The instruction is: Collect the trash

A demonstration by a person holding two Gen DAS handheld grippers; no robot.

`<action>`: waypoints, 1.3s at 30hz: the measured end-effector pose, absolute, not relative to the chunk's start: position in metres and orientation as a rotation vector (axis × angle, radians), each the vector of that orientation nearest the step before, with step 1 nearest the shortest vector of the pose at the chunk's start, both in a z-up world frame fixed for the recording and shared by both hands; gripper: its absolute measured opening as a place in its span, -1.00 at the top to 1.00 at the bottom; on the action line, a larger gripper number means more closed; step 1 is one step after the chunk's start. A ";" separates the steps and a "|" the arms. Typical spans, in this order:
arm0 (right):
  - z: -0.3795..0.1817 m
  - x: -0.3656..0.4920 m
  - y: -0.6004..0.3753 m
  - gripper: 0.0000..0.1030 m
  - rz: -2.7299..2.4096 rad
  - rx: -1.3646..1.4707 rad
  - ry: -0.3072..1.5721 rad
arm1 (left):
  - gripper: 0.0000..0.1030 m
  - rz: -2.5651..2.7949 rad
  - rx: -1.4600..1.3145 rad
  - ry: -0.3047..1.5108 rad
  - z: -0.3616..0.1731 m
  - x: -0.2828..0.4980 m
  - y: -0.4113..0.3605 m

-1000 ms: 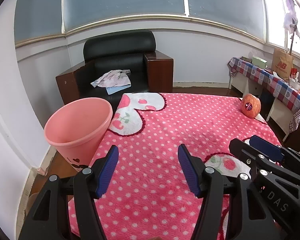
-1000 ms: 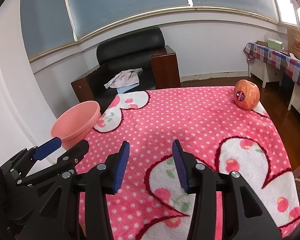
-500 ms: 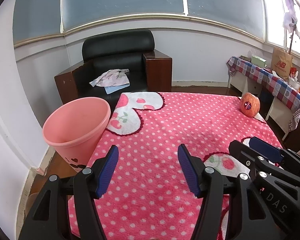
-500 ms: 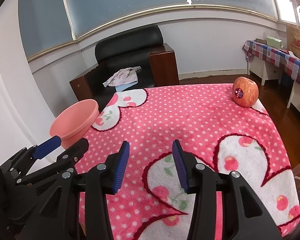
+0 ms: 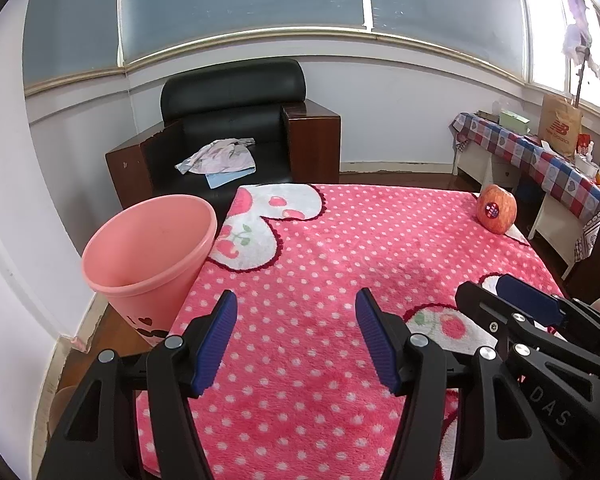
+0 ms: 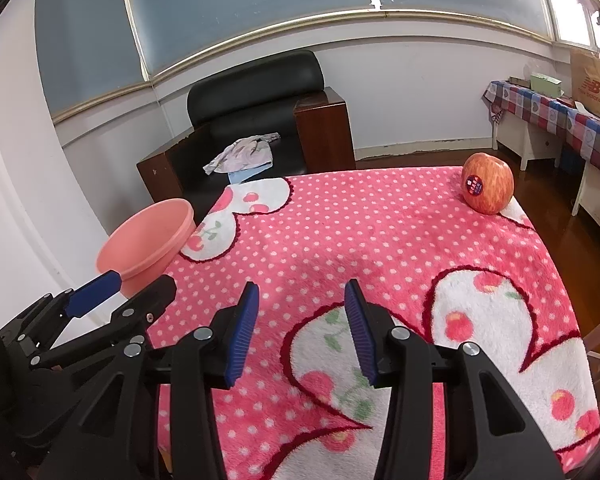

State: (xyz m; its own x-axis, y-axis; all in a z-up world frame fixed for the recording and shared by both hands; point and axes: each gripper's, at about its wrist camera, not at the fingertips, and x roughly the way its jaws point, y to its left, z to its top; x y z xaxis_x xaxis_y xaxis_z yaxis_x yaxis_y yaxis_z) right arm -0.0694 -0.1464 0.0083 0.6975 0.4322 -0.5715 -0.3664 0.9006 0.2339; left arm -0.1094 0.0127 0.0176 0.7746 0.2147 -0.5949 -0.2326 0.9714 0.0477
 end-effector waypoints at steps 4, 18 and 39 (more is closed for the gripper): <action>0.007 -0.070 -0.149 0.12 0.440 0.108 0.666 | -0.18 0.233 -0.022 0.642 0.017 -0.109 0.011; 0.002 -0.068 -0.149 0.12 0.427 0.111 0.679 | -0.16 0.214 -0.013 0.658 0.012 -0.106 0.010; -0.002 -0.066 -0.151 0.12 0.415 0.114 0.692 | -0.15 0.204 -0.010 0.671 0.008 -0.102 0.008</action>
State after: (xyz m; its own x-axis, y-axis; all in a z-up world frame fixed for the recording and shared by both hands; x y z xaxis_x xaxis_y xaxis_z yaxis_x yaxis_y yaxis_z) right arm -0.0655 -0.1512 -0.0023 0.6923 0.4080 -0.5953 -0.3333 0.9124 0.2376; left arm -0.1018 0.0077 0.0085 0.7642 0.1843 -0.6180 -0.1909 0.9800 0.0562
